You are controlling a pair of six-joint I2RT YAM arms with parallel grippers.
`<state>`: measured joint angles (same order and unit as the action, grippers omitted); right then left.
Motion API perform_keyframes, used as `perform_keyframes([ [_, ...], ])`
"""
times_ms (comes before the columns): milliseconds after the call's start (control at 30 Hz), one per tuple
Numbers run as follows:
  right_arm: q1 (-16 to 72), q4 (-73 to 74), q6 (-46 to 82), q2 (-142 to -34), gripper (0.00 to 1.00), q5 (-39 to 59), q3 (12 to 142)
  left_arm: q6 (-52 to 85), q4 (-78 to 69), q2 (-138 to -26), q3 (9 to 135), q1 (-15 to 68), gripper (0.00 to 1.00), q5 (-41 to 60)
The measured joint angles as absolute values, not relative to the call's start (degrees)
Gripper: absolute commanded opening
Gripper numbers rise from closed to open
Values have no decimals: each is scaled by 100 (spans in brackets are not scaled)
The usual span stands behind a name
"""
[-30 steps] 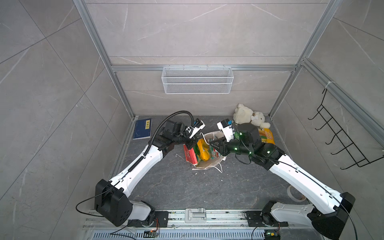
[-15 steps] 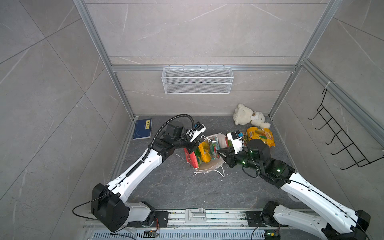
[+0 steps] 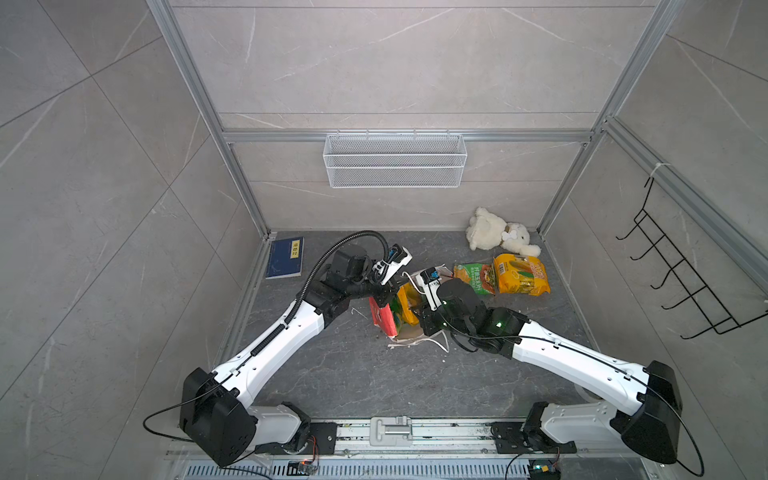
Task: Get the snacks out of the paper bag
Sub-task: 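Lower the right gripper into the bag beside the left gripper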
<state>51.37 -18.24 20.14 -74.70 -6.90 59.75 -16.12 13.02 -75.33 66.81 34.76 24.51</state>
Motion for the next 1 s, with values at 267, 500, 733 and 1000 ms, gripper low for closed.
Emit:
perform_keyframes([
  [267, 5159, -1516, 2137, -7950, 40, -770, 5843, -1538, 1271, -7524, 6678, 3476, 0, 2408],
  [500, 5201, -1470, 2145, -8353, 44, -950, 6012, -1522, 1256, -7524, 6678, 3479, 0, 2410],
  [733, 5249, -1544, 2283, -8735, 50, -1511, 6246, -1516, 1234, -7524, 6678, 3474, 0, 2377],
  [1000, 5277, -1684, 2438, -9198, 29, -1883, 6641, -1518, 1155, -7524, 6678, 3430, 0, 2202],
])
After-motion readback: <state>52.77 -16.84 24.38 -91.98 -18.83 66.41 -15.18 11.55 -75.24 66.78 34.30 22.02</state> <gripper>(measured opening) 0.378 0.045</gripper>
